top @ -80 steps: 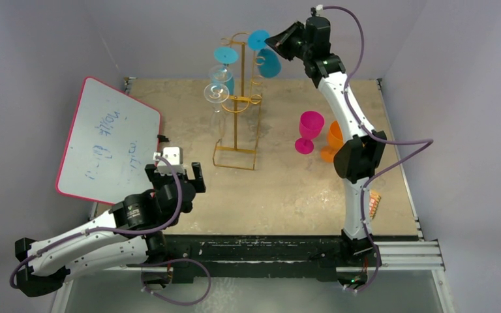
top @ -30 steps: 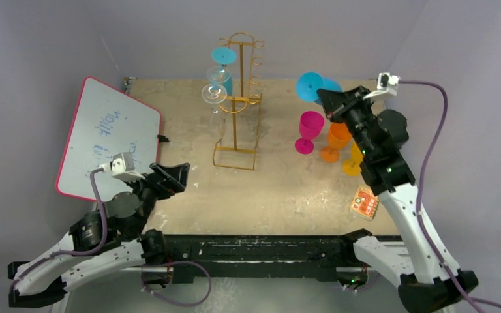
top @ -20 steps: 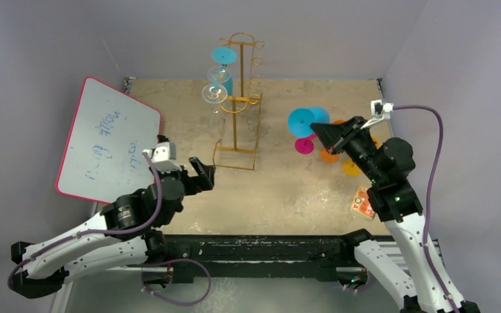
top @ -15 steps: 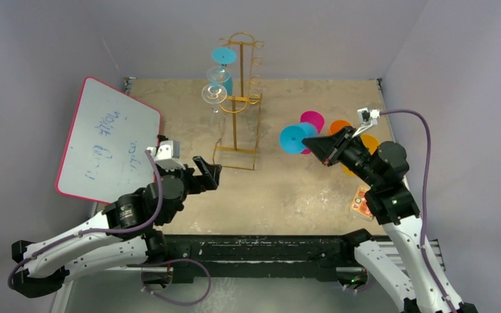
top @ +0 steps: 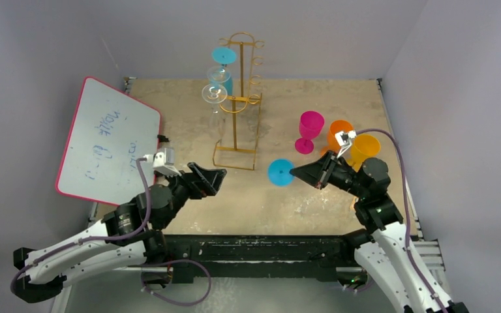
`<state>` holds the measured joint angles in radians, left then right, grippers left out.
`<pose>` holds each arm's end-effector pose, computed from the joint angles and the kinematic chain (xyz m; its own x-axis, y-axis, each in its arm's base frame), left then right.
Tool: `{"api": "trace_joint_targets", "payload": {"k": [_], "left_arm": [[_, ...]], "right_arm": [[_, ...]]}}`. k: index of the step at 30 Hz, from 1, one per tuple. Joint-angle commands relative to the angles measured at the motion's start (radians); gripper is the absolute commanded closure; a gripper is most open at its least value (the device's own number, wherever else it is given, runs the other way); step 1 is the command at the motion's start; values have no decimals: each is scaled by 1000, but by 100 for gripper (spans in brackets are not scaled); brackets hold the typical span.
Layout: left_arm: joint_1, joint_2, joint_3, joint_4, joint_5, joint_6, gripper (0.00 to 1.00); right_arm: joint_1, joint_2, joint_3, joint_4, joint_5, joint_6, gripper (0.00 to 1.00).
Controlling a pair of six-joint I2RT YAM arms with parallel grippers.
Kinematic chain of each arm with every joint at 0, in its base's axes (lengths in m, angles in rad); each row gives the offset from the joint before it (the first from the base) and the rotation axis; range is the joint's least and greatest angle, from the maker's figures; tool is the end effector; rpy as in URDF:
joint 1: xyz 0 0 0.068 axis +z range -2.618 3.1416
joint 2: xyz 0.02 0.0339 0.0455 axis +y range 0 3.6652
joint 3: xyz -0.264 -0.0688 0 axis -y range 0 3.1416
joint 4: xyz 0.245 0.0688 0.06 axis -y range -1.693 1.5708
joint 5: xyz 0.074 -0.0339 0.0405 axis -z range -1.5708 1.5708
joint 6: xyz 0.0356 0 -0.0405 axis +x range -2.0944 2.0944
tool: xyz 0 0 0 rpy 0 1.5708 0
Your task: Take the wine glass off the wine glass rack
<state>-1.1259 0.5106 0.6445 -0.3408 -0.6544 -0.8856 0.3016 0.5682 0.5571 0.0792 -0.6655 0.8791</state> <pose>0.0732 -0.1031 0.3137 -0.4120 -0.5634 -0.7161 0.2225 0.6999 -0.6787 0.1318 0.0640 0.3198 -0.5915 0.4504 -0.6687 -0.5743 0.3468 0.7416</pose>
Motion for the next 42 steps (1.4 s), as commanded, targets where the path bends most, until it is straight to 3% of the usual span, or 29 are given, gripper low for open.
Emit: {"api": "trace_joint_targets", "payload": {"k": [1,4,7,12,16,19,25,37,42], "left_arm": [[2,9,-58,164,102,-67,4],[2,44,-35,130,167,-61,4],[2,16,-17,23,134,-102,3],[2,-74,-121,226,182,-87,3],[2,49,-73,283,340,-55,6],[2,205,-51,382,460,-61,18],[2,365,-163,792,574,-155,25],[-1,453,-239,1011,631,-220,58],[-10,482,-249,1037,640,-227,66]], "right_arm": [[5,-18,-29,75,-95,0,100],[5,-16,-32,28,-116,-31,100],[5,-12,11,-122,-125,-106,100],[5,-46,-26,-104,-180,-102,100],[5,-29,-42,-55,-208,-85,100],[7,-13,-55,-13,-216,-77,100],[6,22,-69,17,-229,-75,100],[8,-70,-145,179,-284,45,100],[8,-64,-154,198,-285,48,100]]}}
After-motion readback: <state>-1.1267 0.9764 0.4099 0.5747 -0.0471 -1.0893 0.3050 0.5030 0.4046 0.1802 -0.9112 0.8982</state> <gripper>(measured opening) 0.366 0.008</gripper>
